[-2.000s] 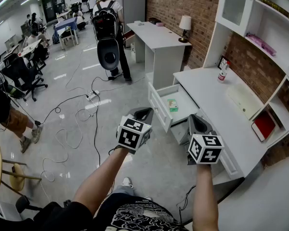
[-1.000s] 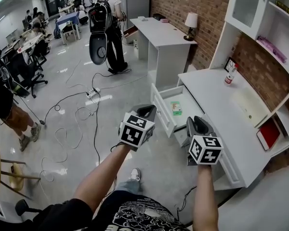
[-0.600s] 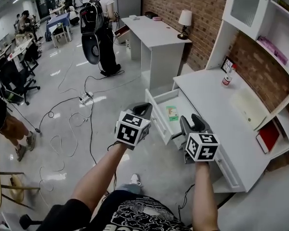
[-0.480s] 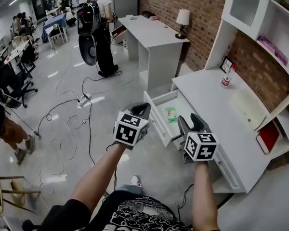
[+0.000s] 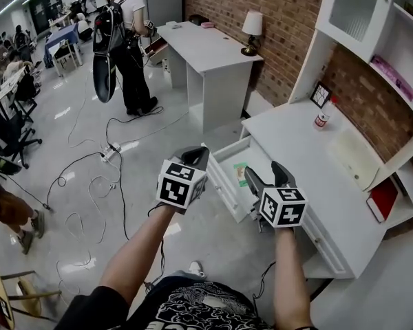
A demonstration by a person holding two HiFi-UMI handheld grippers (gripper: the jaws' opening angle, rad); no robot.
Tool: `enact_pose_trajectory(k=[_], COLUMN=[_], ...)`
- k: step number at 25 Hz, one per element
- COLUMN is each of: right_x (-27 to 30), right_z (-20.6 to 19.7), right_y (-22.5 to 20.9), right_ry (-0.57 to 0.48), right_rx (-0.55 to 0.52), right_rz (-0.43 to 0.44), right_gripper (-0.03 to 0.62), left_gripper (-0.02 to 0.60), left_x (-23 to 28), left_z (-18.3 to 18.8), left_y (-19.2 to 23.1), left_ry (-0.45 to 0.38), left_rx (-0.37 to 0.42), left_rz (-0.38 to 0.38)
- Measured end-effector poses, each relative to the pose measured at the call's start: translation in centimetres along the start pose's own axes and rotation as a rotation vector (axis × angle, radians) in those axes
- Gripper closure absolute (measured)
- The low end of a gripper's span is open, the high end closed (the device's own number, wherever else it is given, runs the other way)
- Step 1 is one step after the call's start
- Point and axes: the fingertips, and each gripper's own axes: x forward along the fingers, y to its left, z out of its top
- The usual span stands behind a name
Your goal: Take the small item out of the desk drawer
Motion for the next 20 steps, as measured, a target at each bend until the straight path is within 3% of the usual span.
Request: enact_pose_trajectory(k=[10,20], right_x=[4.0,7.5], right_z=[0.6,-0.7], right_y=[-0.2,-1.5], right_ry=[0.03,0.078], right_rx=[0.003,0.019], right_rz=[-0.023,-0.049], right_gripper=[0.206,0.192], left_gripper=[0.577,0.577], left_x=[2.1,4.2], left_z=[0.4,-0.2], left_y=[3.8,7.0], left_ry=[-0.003,-0.007], left_rx=[-0.013,-0.024], left_rz=[-0.017,-0.007])
